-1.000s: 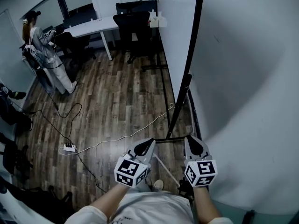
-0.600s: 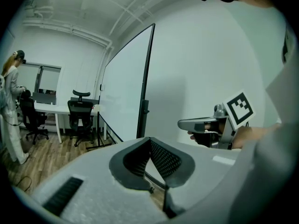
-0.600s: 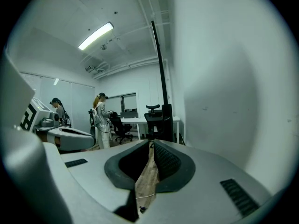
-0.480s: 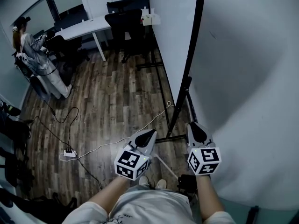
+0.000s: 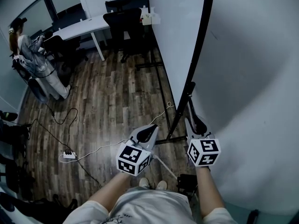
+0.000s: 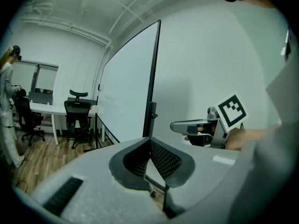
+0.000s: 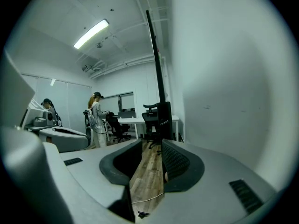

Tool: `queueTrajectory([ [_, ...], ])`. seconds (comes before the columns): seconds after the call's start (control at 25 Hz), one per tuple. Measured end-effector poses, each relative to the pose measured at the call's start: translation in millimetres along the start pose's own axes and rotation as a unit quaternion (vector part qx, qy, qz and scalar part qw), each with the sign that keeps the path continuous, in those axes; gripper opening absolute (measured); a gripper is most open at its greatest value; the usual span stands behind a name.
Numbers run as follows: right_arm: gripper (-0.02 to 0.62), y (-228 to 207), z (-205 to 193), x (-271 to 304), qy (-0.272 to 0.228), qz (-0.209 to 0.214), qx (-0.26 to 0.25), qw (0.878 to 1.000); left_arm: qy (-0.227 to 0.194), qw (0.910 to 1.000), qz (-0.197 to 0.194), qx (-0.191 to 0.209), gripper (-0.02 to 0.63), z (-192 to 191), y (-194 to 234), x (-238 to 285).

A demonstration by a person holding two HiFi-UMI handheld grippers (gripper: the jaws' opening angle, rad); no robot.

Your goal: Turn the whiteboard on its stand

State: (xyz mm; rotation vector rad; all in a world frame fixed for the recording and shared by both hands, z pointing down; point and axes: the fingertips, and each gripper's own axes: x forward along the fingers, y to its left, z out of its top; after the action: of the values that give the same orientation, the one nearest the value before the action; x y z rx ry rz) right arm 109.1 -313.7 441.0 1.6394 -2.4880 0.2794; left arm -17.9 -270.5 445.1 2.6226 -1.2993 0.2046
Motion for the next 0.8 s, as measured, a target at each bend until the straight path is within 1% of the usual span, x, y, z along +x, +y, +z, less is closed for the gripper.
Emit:
queueTrajectory([
  [0.32, 0.175, -15, 5, 42, 0.013, -0.011, 0.001, 1.0, -0.001, 1.0, -0.001, 0.003, 0.009, 15, 18, 25],
  [0.6, 0.201, -32, -4, 78, 0.033, -0.03, 0.001, 0.999, 0.002, 1.0, 0.001, 0.002, 0.01, 17, 30, 35],
  [0.8, 0.207, -38, -4, 100, 0.039, -0.033, -0.002, 0.999, 0.006, 1.0, 0.007, 0.001, 0.009, 18, 37, 38],
])
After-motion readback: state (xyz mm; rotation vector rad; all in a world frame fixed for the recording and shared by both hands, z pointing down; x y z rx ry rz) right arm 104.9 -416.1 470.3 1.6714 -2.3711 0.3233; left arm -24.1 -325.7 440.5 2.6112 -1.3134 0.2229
